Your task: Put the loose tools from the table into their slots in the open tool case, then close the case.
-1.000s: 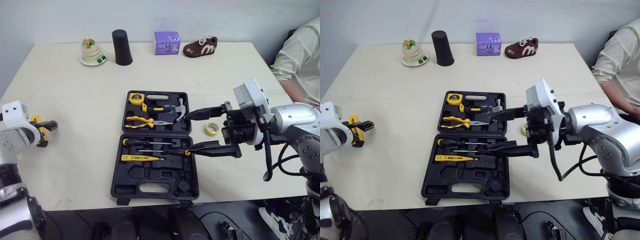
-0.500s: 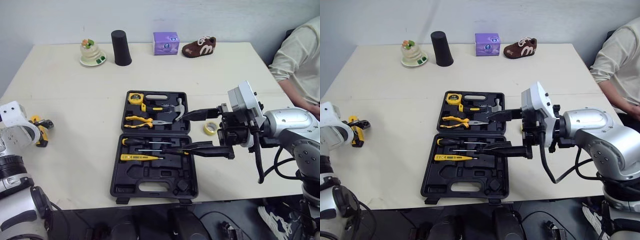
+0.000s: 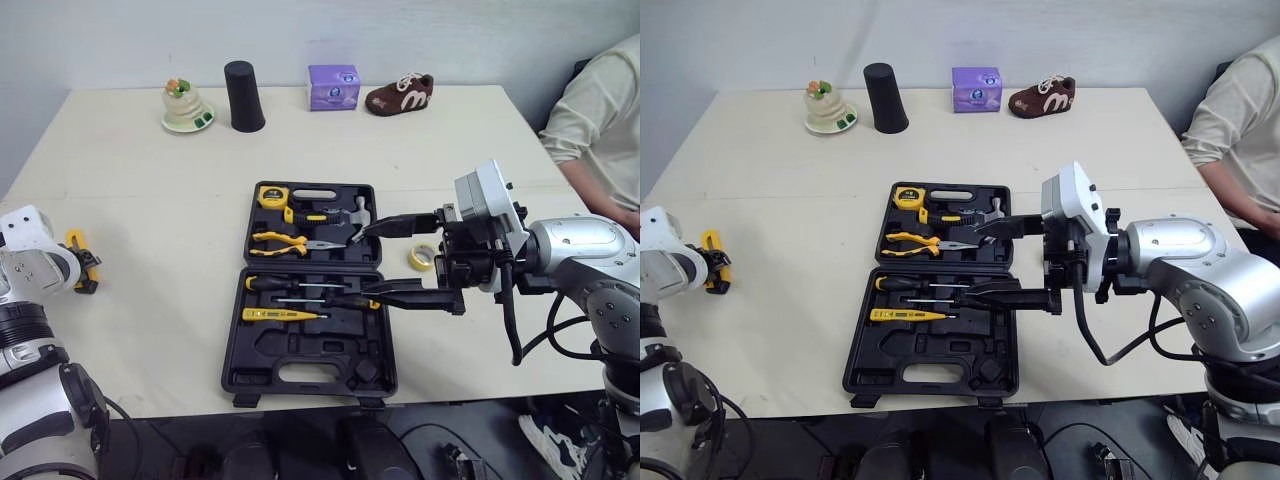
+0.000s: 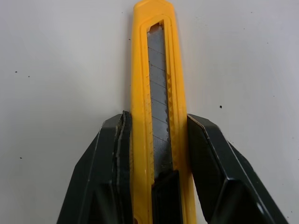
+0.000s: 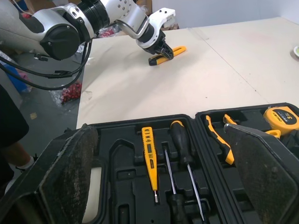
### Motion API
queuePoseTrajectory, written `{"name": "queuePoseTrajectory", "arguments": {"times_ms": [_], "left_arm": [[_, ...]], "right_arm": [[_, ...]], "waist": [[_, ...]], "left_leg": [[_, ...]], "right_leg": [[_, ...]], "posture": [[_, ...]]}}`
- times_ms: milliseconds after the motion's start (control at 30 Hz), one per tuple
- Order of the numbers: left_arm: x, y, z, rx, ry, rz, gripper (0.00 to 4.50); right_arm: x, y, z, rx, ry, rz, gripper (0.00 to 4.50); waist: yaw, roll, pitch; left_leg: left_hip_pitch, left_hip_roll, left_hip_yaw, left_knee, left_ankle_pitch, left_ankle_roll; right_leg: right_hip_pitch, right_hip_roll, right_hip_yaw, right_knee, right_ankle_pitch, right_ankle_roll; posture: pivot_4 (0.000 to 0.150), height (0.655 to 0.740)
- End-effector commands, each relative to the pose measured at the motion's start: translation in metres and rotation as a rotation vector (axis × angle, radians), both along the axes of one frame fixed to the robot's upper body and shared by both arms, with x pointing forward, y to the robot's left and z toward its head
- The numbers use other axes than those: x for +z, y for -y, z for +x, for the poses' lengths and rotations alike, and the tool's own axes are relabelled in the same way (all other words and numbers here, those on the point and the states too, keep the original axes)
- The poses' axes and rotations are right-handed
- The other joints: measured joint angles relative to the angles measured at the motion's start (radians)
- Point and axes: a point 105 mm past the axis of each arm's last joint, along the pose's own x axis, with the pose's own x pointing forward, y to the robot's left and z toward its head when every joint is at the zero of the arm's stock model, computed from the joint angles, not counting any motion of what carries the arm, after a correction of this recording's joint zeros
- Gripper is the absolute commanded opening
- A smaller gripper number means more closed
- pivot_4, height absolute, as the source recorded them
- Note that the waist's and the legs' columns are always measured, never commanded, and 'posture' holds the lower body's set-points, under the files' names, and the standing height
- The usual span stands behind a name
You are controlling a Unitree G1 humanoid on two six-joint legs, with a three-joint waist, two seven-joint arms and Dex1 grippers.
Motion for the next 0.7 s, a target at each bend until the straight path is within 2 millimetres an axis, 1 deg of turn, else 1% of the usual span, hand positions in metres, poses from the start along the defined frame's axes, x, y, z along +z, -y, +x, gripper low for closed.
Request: {"name": "queuePoseTrajectory", "arguments": {"times_ms": [33,67,100,200,233,300,333,367,433,500,533,567,700], "left_arm": [[0.001,-0.006,-0.005,-0.021,-0.025,0.036,1.21],[0.008,-0.006,-0.003,-0.070,-0.011,0.075,1.21],[0.017,0.000,0.001,-0.158,0.012,0.113,1.21],[0.039,0.029,0.011,-0.418,0.083,0.182,1.21],[0.048,0.044,0.013,-0.532,0.120,0.213,1.21],[0.068,0.101,0.008,-0.919,0.197,0.295,1.21],[0.069,0.134,0.000,-1.105,0.200,0.282,1.21],[0.069,0.160,-0.010,-1.257,0.189,0.269,1.21],[0.067,0.187,-0.024,-1.425,0.171,0.255,1.21],[0.061,0.223,-0.044,-1.648,0.121,0.236,1.21],[0.056,0.238,-0.052,-1.751,0.089,0.244,1.21],[0.053,0.246,-0.057,-1.812,0.066,0.252,1.21],[0.037,0.283,-0.069,-2.030,-0.039,0.311,1.21]], "right_arm": [[0.007,0.001,-0.005,0.000,0.048,0.001,4.50],[0.006,0.003,-0.005,-0.006,0.045,-0.002,4.50],[0.006,0.005,-0.005,-0.014,0.042,-0.006,4.50],[0.005,0.012,-0.006,-0.035,0.028,-0.019,4.50],[0.004,0.015,-0.007,-0.043,0.021,-0.028,4.50],[-0.005,0.023,-0.011,-0.070,-0.015,-0.064,4.50],[-0.012,0.026,-0.015,-0.078,-0.035,-0.090,4.50],[-0.017,0.029,-0.019,-0.082,-0.050,-0.113,4.50],[-0.023,0.031,-0.025,-0.084,-0.067,-0.136,4.50],[-0.033,0.031,-0.033,-0.095,-0.108,-0.149,4.50],[-0.039,0.032,-0.036,-0.104,-0.124,-0.160,4.50],[-0.042,0.032,-0.038,-0.111,-0.132,-0.166,4.50],[-0.050,0.035,-0.046,-0.143,-0.170,-0.183,4.50]], "waist": [[-0.001,0.000,0.000],[-0.002,0.000,0.000],[-0.002,0.000,0.000],[-0.002,0.000,0.000],[0.000,0.000,0.000],[0.005,-0.001,0.001],[0.008,-0.002,0.001],[0.013,-0.002,0.001],[0.020,-0.002,0.001],[0.020,-0.001,0.001],[0.019,-0.001,0.001],[0.019,-0.001,0.001],[0.020,-0.001,0.001]], "left_leg": [[0.000,0.000,0.000,0.000,0.000,0.000],[0.000,0.000,0.000,0.000,0.000,0.000],[0.000,0.000,0.000,0.000,0.000,0.000],[-0.001,0.000,0.001,-0.001,0.000,-0.001],[-0.001,0.000,0.001,-0.002,0.000,-0.001],[-0.002,0.000,0.001,-0.002,0.000,-0.001],[-0.003,0.000,0.000,-0.002,0.000,-0.001],[-0.004,0.001,0.000,-0.003,0.000,-0.001],[-0.004,0.001,0.000,-0.004,-0.001,-0.001],[-0.004,-0.001,0.000,-0.004,-0.001,0.000],[-0.003,0.000,0.000,-0.004,-0.001,0.000],[-0.003,0.000,-0.001,-0.004,-0.001,0.000],[-0.003,0.000,-0.001,-0.003,0.000,-0.001]], "right_leg": [[0.000,0.000,0.000,0.000,0.000,0.000],[0.000,0.000,0.000,0.000,0.000,0.000],[0.000,0.001,0.000,0.000,0.000,0.000],[-0.001,0.000,0.000,-0.001,0.000,0.000],[-0.001,0.000,0.000,-0.001,0.000,0.000],[-0.002,0.000,-0.001,-0.002,0.000,0.000],[-0.002,0.000,-0.001,-0.003,0.000,0.000],[-0.002,0.000,-0.002,-0.005,0.000,0.000],[-0.001,-0.001,-0.002,-0.008,0.000,0.000],[-0.001,0.000,0.000,-0.008,0.000,0.000],[-0.001,0.001,0.000,-0.008,0.000,0.000],[-0.001,0.001,0.001,-0.008,0.000,0.000],[0.000,0.002,0.005,-0.007,0.000,0.001]], "posture": [[0.150,0.7386],[0.150,0.7386],[0.150,0.7386],[0.150,0.7386],[0.150,0.7386],[0.150,0.7386],[0.150,0.7386],[0.150,0.7386],[0.150,0.7386],[0.150,0.7386],[0.150,0.7386],[0.150,0.7386],[0.150,0.7386]]}}
